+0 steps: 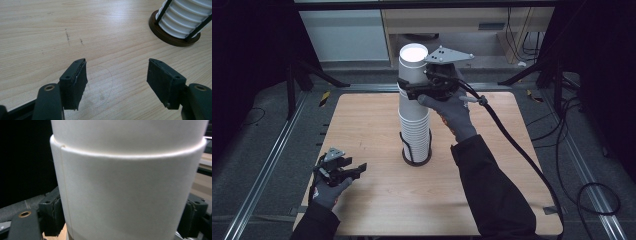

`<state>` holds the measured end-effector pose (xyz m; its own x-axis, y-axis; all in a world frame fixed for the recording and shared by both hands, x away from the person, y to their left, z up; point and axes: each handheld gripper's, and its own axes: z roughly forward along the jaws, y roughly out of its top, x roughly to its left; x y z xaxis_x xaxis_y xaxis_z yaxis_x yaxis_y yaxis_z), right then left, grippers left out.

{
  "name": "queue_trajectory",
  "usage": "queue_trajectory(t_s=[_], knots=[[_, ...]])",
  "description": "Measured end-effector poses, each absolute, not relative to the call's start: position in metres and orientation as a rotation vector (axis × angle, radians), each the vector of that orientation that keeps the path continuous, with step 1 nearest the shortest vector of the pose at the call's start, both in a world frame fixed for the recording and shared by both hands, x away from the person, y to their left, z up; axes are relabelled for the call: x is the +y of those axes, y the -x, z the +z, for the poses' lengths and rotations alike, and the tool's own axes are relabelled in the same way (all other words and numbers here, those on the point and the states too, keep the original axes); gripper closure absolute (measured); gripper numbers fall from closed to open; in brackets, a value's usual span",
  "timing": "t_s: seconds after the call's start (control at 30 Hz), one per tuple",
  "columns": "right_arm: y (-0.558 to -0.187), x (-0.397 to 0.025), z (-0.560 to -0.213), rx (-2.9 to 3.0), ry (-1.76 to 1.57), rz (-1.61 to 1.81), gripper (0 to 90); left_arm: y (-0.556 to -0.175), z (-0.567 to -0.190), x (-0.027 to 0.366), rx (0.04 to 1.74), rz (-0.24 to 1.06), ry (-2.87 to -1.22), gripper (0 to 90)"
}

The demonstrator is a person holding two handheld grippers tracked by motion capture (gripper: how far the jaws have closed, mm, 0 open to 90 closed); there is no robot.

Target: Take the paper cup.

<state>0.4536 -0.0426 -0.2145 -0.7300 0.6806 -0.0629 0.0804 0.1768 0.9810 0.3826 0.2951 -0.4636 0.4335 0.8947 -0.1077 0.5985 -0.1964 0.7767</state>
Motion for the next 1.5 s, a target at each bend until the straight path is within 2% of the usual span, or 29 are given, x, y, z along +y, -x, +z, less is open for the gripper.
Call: queue_trajectory(t_s=[0.33, 0.77, 1.2, 1.5], knots=[[-0.439, -0.066, -0.196, 1.949, -0.680, 1.552, 15.6, -0.383, -0.464, 0.295, 1.265, 0.480, -1.904, 31.6], [-0.416, -0.120, -0.199, 1.957, -0.701, 1.459, 15.6, -0.382, -0.463, 0.293, 1.253, 0.473, -1.913, 31.5], [-0.398, -0.167, -0.255, 2.103, -0.704, 1.337, 15.5, -0.382, -0.460, 0.289, 1.222, 0.464, -1.925, 28.0], [-0.388, -0.187, -0.304, 2.232, -0.701, 1.295, 15.3, -0.381, -0.459, 0.286, 1.197, 0.432, -1.916, 30.1]])
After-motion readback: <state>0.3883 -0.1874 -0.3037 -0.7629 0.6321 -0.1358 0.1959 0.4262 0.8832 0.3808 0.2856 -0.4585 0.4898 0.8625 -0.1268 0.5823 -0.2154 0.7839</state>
